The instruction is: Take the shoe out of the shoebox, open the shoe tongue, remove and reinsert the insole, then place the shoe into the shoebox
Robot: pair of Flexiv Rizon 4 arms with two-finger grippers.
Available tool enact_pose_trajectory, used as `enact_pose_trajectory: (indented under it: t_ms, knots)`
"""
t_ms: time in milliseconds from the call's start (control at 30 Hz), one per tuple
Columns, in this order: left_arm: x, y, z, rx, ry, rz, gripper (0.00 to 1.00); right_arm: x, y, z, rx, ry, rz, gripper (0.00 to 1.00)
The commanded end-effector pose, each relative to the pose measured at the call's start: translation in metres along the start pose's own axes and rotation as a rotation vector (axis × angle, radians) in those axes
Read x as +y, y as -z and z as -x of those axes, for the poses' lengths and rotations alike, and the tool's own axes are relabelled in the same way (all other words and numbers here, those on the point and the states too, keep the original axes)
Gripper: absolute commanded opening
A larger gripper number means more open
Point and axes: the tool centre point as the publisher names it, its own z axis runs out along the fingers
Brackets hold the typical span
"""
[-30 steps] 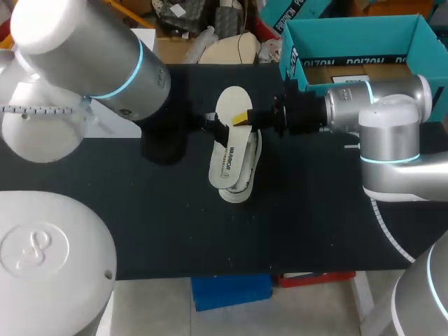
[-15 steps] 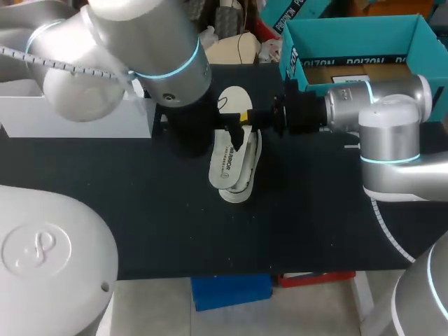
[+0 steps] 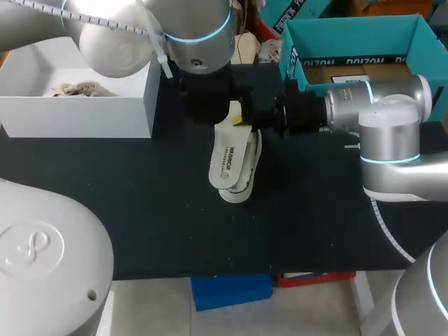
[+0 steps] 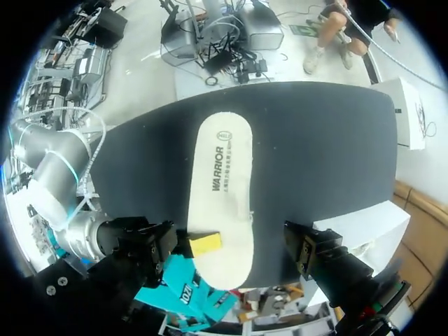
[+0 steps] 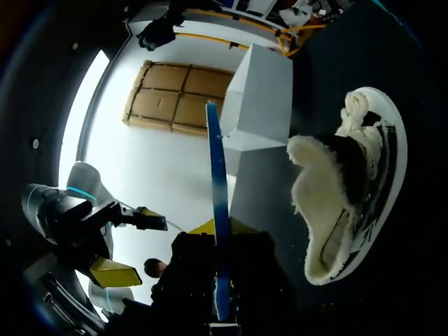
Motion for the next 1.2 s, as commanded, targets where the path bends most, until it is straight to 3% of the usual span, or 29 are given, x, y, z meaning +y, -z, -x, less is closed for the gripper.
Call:
enact_pose_trajectory:
  t_ms: [33,467,667,933,1200]
  knots:
    - [0.025,-0.005,0.005,0.035,0.005,-0.009,1.00,0.000,-0.001,0.000,-0.002,-0.001,0.001,0.00]
    - [0.093,-0.010,-0.002,0.039,0.045,0.038,1.00,0.000,-0.001,0.000,-0.002,-0.001,0.001,0.00]
    - [0.103,-0.013,0.000,0.035,0.041,0.048,1.00,0.000,-0.001,0.000,-0.002,-0.001,0.001,0.00]
    - [0.073,-0.010,0.000,0.001,0.038,0.049,1.00,0.000,-0.001,0.000,-0.002,-0.001,0.001,0.00]
    - [0.016,0.000,-0.003,-0.017,0.027,0.046,1.00,0.000,-0.001,0.000,-0.002,-0.001,0.001,0.00]
